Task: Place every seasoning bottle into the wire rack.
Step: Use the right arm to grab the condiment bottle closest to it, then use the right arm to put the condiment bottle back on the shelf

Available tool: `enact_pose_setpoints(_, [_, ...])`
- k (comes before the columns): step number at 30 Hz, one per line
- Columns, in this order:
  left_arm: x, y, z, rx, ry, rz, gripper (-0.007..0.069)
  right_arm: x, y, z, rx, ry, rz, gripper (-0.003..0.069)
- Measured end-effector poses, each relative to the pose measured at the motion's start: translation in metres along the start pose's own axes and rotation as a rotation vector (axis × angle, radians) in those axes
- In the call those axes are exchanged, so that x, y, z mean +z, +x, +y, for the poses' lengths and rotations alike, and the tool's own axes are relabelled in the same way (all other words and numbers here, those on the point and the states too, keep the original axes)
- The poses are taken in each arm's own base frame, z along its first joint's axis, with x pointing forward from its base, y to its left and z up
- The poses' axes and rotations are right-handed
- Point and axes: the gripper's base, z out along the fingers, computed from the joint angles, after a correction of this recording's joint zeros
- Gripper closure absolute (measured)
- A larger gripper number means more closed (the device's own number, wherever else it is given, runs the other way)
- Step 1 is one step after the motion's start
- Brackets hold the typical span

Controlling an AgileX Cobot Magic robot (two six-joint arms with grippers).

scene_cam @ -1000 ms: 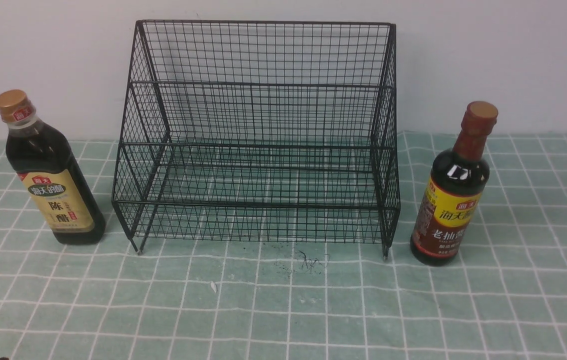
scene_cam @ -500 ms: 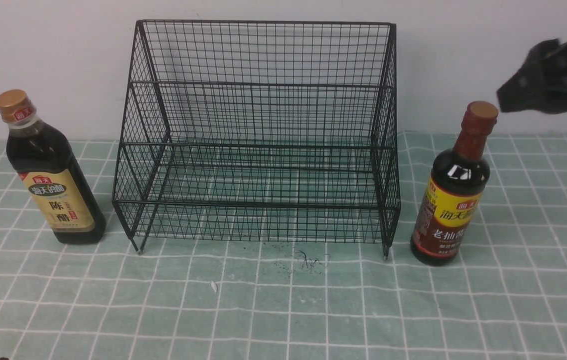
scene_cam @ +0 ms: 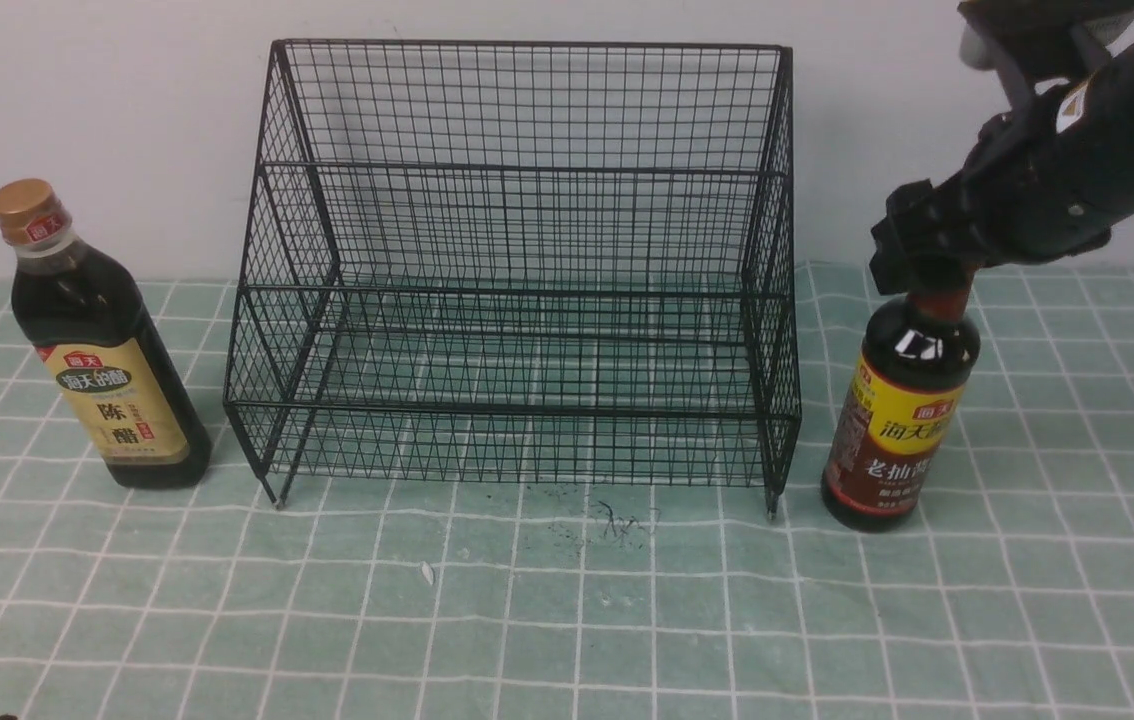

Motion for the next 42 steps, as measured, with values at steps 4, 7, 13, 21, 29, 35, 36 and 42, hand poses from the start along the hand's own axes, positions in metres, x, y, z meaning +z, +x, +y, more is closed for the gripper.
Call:
enact_pose_setpoints(4, [0.000,0.000,0.000,0.000,0.000,0.000,0.0631,0.001,0.001,0.000,-0.006,-0.001,0.008,0.0391])
enact_pose_setpoints(7, [0.000,0.000,0.000,0.000,0.000,0.000,0.0631,-0.006,0.002,0.001,-0.030,-0.006,0.027,0.0387])
enact_pose_setpoints(13, [0.000,0.000,0.000,0.000,0.000,0.000,0.0631,-0.069,-0.006,0.000,-0.055,0.000,0.049,0.0387])
enact_pose_setpoints(21, [0.000,0.000,0.000,0.000,0.000,0.000,0.0631,-0.167,-0.041,0.028,-0.142,-0.099,-0.258,0.0387])
enact_pose_setpoints(29, [0.000,0.000,0.000,0.000,0.000,0.000,0.0631,-0.161,-0.083,0.056,-0.146,-0.202,-0.429,0.0387])
enact_pose_setpoints(35, [0.000,0.000,0.000,0.000,0.000,0.000,0.0631,-0.112,-0.109,0.061,-0.148,-0.183,-0.416,0.0387])
enact_pose_setpoints(36, [0.000,0.000,0.000,0.000,0.000,0.000,0.0631,-0.107,-0.111,0.061,-0.147,-0.182,-0.417,0.0387])
enact_pose_setpoints(42, [0.000,0.000,0.000,0.000,0.000,0.000,0.0631,-0.070,-0.124,0.065,-0.128,-0.185,-0.439,0.0388])
